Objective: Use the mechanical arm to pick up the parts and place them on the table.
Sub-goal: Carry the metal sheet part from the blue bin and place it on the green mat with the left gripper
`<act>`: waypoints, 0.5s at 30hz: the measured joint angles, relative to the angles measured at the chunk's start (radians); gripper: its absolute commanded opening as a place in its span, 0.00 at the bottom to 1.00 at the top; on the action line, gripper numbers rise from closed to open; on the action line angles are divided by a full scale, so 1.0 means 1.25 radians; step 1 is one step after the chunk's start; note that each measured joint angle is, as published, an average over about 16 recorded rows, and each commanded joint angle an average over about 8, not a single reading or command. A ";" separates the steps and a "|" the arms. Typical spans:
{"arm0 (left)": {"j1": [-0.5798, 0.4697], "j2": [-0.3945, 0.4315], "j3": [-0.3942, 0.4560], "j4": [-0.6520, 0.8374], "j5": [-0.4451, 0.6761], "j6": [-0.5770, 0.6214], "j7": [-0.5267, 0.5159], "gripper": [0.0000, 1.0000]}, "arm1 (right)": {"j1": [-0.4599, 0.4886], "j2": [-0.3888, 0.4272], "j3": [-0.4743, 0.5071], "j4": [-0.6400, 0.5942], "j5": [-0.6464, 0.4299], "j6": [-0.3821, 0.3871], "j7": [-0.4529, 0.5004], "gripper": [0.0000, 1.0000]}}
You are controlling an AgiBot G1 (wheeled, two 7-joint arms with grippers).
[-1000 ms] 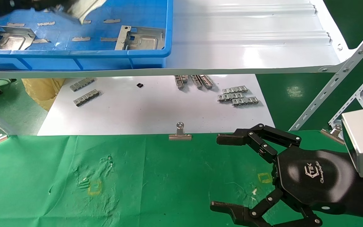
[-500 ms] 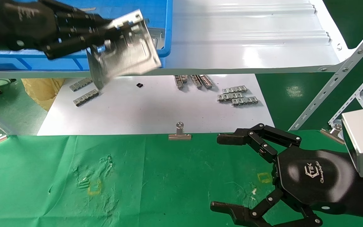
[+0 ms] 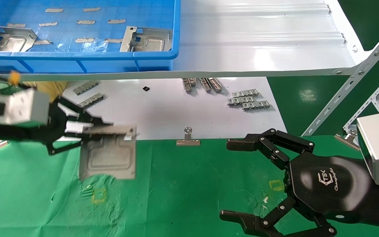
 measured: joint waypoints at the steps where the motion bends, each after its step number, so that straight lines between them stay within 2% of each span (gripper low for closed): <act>1: 0.004 0.001 0.013 0.009 0.008 -0.002 0.014 0.00 | 0.000 0.000 0.000 0.000 0.000 0.000 0.000 1.00; 5: 0.020 0.014 0.054 0.056 0.040 -0.007 0.069 0.00 | 0.000 0.000 0.000 0.000 0.000 0.000 0.000 1.00; 6: 0.023 0.018 0.062 0.069 0.047 -0.007 0.081 0.03 | 0.000 0.000 0.000 0.000 0.000 0.000 0.000 1.00; 8: 0.030 0.026 0.075 0.093 0.058 -0.008 0.103 0.22 | 0.000 0.000 0.000 0.000 0.000 0.000 0.000 1.00; 13: 0.042 0.044 0.097 0.144 0.071 -0.012 0.148 0.85 | 0.000 0.000 0.000 0.000 0.000 0.000 0.000 1.00; 14: 0.044 0.048 0.100 0.152 0.073 -0.013 0.156 0.94 | 0.000 0.000 0.000 0.000 0.000 0.000 0.000 1.00; 15: 0.046 0.051 0.102 0.161 0.074 -0.013 0.164 0.99 | 0.000 0.000 0.000 0.000 0.000 0.000 0.000 1.00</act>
